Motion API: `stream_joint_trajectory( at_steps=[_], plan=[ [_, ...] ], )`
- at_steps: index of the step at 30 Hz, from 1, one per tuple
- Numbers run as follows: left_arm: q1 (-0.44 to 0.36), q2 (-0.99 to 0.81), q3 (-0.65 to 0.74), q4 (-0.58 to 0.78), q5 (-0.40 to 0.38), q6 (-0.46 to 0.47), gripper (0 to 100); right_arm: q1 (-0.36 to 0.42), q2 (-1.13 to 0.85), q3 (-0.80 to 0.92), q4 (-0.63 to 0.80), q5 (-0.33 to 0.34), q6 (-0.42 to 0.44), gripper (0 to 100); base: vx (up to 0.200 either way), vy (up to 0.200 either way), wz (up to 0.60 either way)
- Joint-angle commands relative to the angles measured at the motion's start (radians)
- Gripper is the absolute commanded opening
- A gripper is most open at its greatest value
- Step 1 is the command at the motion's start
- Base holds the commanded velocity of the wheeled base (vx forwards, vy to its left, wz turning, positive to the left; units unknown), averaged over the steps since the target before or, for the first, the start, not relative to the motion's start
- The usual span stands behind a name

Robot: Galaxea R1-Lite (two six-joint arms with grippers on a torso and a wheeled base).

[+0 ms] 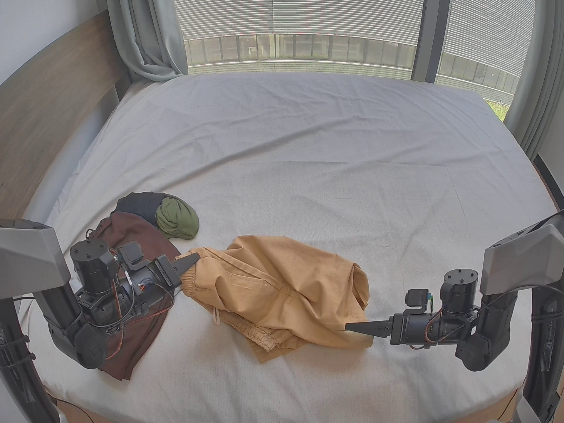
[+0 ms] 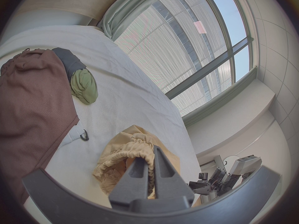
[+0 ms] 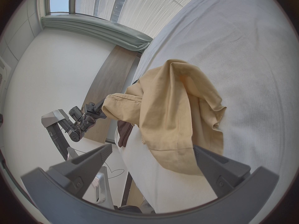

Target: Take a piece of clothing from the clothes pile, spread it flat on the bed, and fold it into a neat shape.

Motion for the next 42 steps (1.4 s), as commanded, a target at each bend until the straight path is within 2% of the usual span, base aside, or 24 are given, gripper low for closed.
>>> stream_joint_trajectory(
  at_steps=[1,10,21,22,32,42],
  plan=[
    [-0.002,0.002,0.002,-0.002,0.000,0.000,0,0.004,0.016,-0.029,0.001,0.000,0.001,100,0.000,0.000,0.00],
    [-0.003,0.014,0.000,-0.002,0.000,0.000,0,0.052,0.036,-0.049,-0.002,0.000,0.004,100,0.000,0.000,0.00],
    [-0.003,0.020,0.000,-0.002,0.000,0.000,0,0.053,0.038,-0.064,-0.005,-0.003,-0.001,100,0.000,0.000,0.00],
    [-0.003,0.020,0.000,-0.002,0.000,0.000,0,0.052,0.038,-0.066,-0.003,-0.008,-0.001,0,0.000,0.000,0.00],
    [0.001,0.020,-0.001,-0.002,0.000,0.000,0,0.041,0.018,-0.057,-0.005,-0.012,-0.001,0,0.000,0.000,0.00],
    [0.004,0.019,-0.004,-0.002,0.000,0.000,0,-0.062,-0.120,-0.060,-0.002,-0.012,0.008,0,0.000,0.000,0.00]
  ],
)
